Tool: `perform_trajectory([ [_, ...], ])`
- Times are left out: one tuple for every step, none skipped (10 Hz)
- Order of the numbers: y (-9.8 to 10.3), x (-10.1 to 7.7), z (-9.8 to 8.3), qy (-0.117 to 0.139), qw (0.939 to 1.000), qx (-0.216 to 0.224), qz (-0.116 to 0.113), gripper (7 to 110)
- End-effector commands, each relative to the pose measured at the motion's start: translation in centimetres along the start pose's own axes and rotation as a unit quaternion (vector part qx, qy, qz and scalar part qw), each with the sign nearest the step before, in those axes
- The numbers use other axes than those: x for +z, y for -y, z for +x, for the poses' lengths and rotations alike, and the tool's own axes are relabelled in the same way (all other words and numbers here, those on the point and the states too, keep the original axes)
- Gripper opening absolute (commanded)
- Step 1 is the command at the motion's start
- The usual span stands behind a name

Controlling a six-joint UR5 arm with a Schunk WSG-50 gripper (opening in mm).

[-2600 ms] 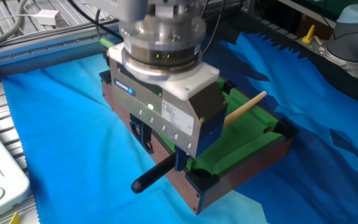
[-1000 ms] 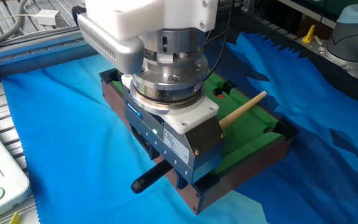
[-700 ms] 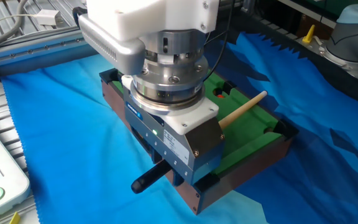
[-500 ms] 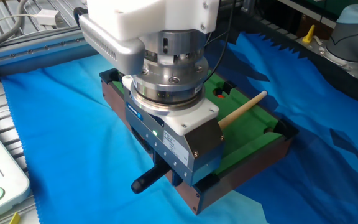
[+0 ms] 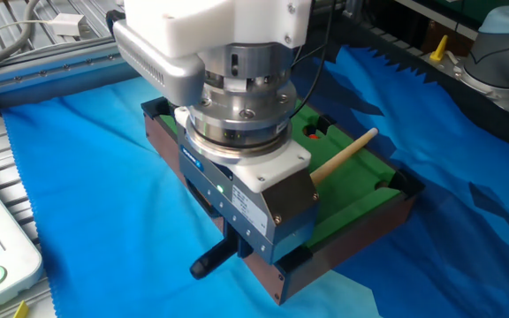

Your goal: Hit the pool ball

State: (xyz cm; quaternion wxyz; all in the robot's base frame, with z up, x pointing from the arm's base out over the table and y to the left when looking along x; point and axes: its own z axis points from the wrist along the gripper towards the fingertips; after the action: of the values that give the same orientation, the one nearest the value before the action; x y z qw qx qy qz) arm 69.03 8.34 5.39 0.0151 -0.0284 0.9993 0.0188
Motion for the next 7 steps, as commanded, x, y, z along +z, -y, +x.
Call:
perform_trajectory([
  [0.9,0.0,-1.0,0.020,0.9997,-0.005,0.011,7],
  [0.8,0.0,-0.9,0.018,0.9998,-0.008,0.008,7],
  [0.7,0.0,-0.9,0.019,0.9996,-0.019,0.008,7],
  [0.7,-0.1,-1.0,0.020,0.9994,-0.028,0.008,7],
  [0.6,-0.4,-1.0,0.023,0.9989,-0.040,0.008,7],
  [0.1,-0.9,-1.2,0.030,0.9980,-0.055,-0.001,7],
  [-0.5,-1.4,-1.4,0.038,0.9970,-0.067,-0.006,7],
])
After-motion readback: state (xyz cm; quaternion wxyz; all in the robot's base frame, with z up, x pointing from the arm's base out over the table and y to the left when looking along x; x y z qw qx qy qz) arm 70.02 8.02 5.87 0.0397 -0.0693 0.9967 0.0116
